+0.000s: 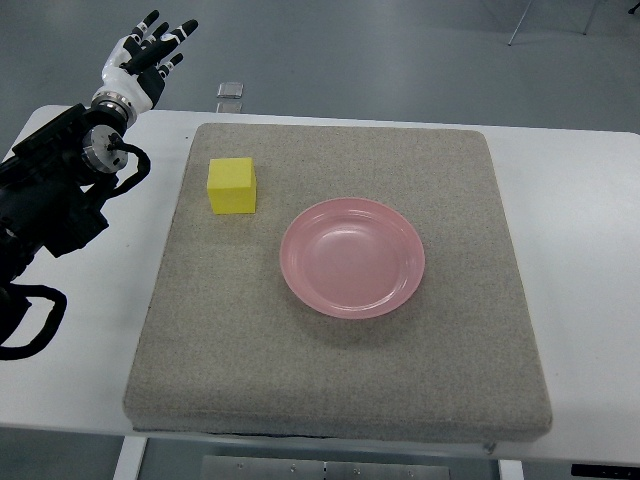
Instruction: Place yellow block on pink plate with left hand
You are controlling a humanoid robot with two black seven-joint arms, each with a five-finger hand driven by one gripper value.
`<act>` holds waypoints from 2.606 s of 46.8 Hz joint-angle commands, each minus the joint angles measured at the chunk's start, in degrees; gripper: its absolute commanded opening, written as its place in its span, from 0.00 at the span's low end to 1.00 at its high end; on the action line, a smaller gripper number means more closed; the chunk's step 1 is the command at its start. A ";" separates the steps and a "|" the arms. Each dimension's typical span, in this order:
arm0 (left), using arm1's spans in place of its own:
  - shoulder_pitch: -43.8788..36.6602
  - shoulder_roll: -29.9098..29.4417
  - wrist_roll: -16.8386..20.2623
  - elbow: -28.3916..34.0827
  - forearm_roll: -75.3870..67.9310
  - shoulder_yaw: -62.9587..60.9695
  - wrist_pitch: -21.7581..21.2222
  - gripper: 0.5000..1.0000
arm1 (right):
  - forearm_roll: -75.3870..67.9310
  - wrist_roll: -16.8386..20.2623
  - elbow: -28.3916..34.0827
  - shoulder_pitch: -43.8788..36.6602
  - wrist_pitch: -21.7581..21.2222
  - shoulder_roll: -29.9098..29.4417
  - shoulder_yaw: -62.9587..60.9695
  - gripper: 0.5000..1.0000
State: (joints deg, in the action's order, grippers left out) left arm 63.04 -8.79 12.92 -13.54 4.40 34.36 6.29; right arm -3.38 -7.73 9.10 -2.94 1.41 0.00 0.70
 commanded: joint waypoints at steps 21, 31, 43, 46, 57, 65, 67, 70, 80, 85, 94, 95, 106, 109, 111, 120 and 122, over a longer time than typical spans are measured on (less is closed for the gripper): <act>-0.02 0.00 0.00 -0.79 -0.09 -0.17 -0.05 0.99 | 0.04 0.00 -0.05 -0.05 0.00 0.00 0.00 0.85; -0.11 0.00 0.00 -0.79 -0.09 -0.26 -0.05 0.99 | 0.04 0.00 -0.05 0.03 0.00 0.00 0.00 0.85; -0.11 0.00 0.00 -0.79 -0.09 -0.53 -0.05 0.99 | -0.04 0.00 0.03 0.04 0.00 0.00 0.00 0.85; -0.11 0.00 0.00 -0.79 -0.09 -0.53 -0.05 0.99 | 0.04 0.00 -0.05 0.03 0.00 0.00 0.00 0.85; -0.11 0.00 0.00 -0.79 -0.09 -0.53 -0.05 0.99 | -0.04 0.00 -0.05 0.03 0.00 0.00 0.00 0.85; -0.11 0.00 0.00 -0.79 -0.44 -0.70 -0.05 0.99 | 0.04 0.00 0.03 0.03 0.00 0.00 0.00 0.85; -0.11 0.00 0.00 -0.79 -0.70 -0.70 0.04 0.99 | 0.04 0.00 -0.05 -0.05 0.00 0.00 0.00 0.85; 0.07 -0.09 -0.35 -1.14 -1.05 -1.14 0.39 0.99 | -0.04 0.00 -0.05 0.04 0.00 0.00 0.00 0.85; 2.26 -0.97 -0.88 -5.88 -2.02 -15.19 0.57 0.98 | -0.04 0.00 0.04 0.03 0.00 0.00 0.00 0.85; 3.58 -1.93 -0.97 -6.94 -2.64 -22.48 0.65 0.98 | -0.04 0.00 -0.05 -0.05 0.00 0.00 0.00 0.85; 6.83 -3.52 -0.97 -7.03 -9.66 -35.32 1.71 0.98 | -0.04 0.00 0.03 -0.05 0.00 0.00 0.00 0.85; 7.19 -3.69 -0.97 -7.03 -11.24 -36.11 1.97 0.98 | 0.04 0.00 -0.05 -0.05 0.00 0.00 0.00 0.85; 9.12 -6.15 -0.97 -7.99 -30.92 -37.70 5.57 0.97 | 0.04 0.00 0.04 0.04 0.00 0.00 -0.08 0.85; 9.30 -6.94 -0.97 -9.31 -36.28 -37.79 7.42 0.97 | -0.04 0.00 -0.05 -0.05 0.00 0.00 0.00 0.85; 9.47 -7.56 -0.97 -10.27 -40.06 -37.70 8.03 0.96 | -0.04 0.00 0.03 0.03 0.00 0.00 0.00 0.85; 9.39 -10.11 -0.62 -15.99 -53.78 -37.79 8.83 0.95 | 0.04 0.00 -0.05 0.03 0.00 0.00 0.00 0.85; 9.47 -10.46 -0.53 -17.04 -55.54 -37.70 8.83 0.95 | 0.04 0.00 0.03 0.04 0.00 0.00 0.00 0.85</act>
State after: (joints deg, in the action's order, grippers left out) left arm 72.55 -18.70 12.27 -28.91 -48.10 -3.42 15.18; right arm -3.40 -7.74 9.11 -2.93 1.41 0.00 0.70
